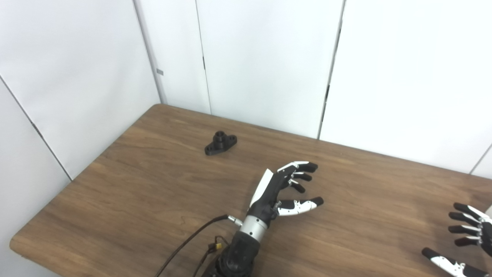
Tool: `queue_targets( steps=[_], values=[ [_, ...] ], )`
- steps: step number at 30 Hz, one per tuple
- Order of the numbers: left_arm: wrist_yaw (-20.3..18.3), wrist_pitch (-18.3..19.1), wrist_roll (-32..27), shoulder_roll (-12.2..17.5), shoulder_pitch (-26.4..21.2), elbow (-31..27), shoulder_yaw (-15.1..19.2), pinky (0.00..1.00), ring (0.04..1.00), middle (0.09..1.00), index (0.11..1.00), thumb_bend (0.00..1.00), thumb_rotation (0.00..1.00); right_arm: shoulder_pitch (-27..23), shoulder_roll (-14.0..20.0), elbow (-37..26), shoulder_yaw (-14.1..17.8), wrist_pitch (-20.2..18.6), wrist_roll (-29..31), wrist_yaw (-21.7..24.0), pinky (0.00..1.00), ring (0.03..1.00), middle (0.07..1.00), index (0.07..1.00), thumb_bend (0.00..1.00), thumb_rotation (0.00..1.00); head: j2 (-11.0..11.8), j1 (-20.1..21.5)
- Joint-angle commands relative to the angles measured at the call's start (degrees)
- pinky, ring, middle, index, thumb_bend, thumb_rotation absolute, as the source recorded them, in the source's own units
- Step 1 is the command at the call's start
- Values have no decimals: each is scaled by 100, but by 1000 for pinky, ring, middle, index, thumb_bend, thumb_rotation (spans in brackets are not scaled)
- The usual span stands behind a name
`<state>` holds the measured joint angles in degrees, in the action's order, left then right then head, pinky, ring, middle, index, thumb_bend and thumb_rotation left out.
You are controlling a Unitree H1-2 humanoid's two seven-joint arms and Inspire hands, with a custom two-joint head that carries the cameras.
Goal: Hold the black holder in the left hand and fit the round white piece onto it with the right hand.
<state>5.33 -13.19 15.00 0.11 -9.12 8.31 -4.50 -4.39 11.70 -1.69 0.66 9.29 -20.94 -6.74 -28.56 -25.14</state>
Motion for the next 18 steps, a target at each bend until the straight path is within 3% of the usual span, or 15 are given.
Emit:
queue_targets(
  steps=[1, 8, 13, 18],
  values=[
    [82, -139, 63, 21, 75, 54, -23, 555, 704, 770, 725, 679, 52, -130, 7, -199, 42, 115, -10, -82, 475, 611, 709, 757, 628, 0, -6, 1],
    [-103, 257, -25, 220, -46, -611, 146, 586, 704, 743, 698, 701, 42, -123, 13, -247, 51, 40, -11, -44, 463, 603, 705, 751, 626, 0, -30, -55],
    [-871, 761, -112, 1053, -467, -1094, 182, 533, 665, 734, 694, 782, 3, -100, 35, -305, 52, -1, 5, -5, 456, 600, 702, 748, 625, 0, -63, -78],
    [-1316, 1120, -178, 1581, -767, -1348, 134, 551, 685, 724, 684, 855, 0, -74, 73, -328, 67, -40, 38, 32, 461, 604, 706, 749, 625, 0, -69, -113]
  ],
)
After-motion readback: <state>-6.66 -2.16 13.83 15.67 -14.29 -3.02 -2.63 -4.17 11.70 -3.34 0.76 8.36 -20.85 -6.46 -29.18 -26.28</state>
